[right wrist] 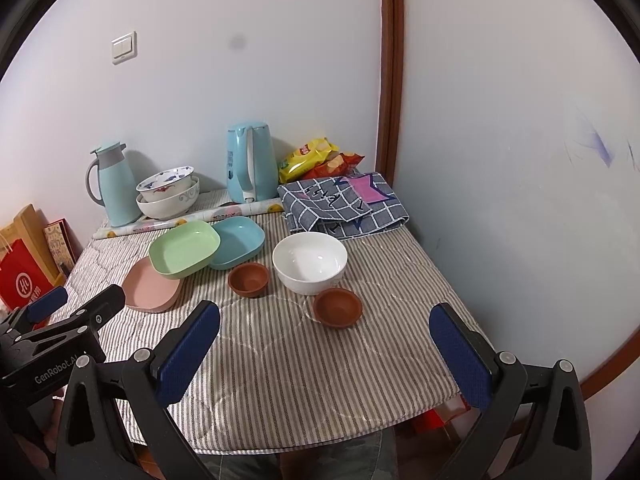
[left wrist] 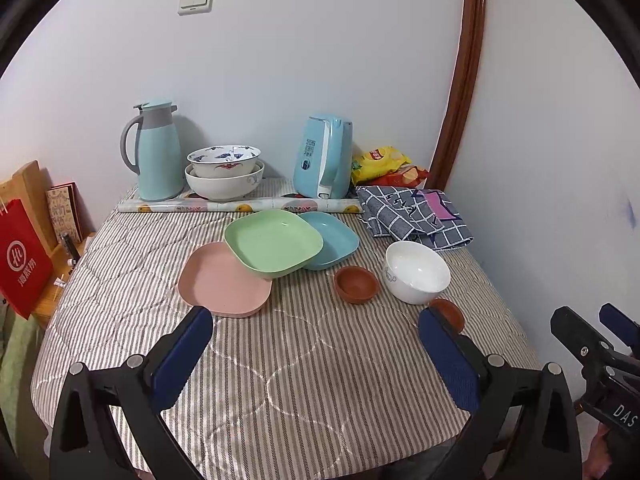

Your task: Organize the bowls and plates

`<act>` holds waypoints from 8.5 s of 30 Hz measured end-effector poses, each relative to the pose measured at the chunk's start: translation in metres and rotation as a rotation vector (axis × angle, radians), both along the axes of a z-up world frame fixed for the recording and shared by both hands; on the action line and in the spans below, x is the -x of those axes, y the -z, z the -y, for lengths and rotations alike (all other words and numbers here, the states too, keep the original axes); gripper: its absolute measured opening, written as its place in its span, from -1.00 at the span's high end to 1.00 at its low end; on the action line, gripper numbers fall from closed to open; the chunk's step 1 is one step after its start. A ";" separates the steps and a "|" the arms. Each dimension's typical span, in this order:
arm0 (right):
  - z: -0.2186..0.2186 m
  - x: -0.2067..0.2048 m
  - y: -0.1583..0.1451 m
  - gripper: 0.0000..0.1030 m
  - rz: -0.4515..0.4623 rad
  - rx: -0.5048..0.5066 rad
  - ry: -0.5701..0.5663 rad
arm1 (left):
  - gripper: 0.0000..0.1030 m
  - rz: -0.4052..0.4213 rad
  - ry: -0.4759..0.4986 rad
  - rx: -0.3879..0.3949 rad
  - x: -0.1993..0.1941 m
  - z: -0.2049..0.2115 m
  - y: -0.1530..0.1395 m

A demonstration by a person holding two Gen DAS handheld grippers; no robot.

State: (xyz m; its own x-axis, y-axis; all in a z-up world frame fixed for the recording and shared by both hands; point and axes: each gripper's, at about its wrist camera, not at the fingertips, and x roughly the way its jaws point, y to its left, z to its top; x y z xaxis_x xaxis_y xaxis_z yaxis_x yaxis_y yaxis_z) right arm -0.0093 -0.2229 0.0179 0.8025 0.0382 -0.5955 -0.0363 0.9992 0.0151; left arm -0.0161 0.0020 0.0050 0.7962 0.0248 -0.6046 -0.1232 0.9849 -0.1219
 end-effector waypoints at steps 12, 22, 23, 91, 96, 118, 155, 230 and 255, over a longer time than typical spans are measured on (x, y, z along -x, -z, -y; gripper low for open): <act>-0.001 -0.001 0.000 -1.00 -0.002 -0.002 -0.005 | -1.00 -0.001 -0.006 -0.004 0.000 -0.003 -0.001; -0.002 0.003 0.000 -1.00 0.003 -0.002 -0.006 | -1.00 0.002 -0.005 -0.008 0.001 -0.001 -0.002; -0.002 0.003 -0.001 -1.00 0.004 -0.002 -0.006 | -1.00 0.003 -0.005 -0.008 0.001 -0.001 -0.002; -0.065 -0.158 0.061 -0.73 -0.183 -0.100 -0.165 | -0.96 -0.170 -0.102 -0.011 -0.146 -0.074 0.052; -0.075 -0.184 0.074 -0.57 -0.221 -0.102 -0.160 | -0.88 -0.191 -0.106 -0.013 -0.169 -0.089 0.065; -0.154 -0.264 0.121 0.13 -0.360 -0.133 -0.305 | -0.16 -0.245 -0.086 0.065 -0.255 -0.143 0.111; -0.189 -0.272 0.129 0.77 -0.374 -0.052 -0.310 | 0.78 -0.244 -0.055 0.106 -0.239 -0.151 0.117; -0.172 -0.191 0.121 0.13 -0.342 -0.005 -0.377 | -0.02 -0.235 -0.107 0.128 -0.141 -0.144 0.094; -0.075 -0.189 0.112 0.12 -0.311 -0.054 -0.226 | -0.02 -0.302 -0.021 0.098 -0.186 -0.097 0.119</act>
State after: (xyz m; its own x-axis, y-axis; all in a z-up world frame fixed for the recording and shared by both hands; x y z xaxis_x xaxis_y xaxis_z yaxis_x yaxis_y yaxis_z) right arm 0.1793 -0.1478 -0.0940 0.5513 0.2312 -0.8016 -0.2408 0.9640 0.1125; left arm 0.1697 0.0992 -0.1142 0.5804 -0.0310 -0.8137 -0.1883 0.9671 -0.1712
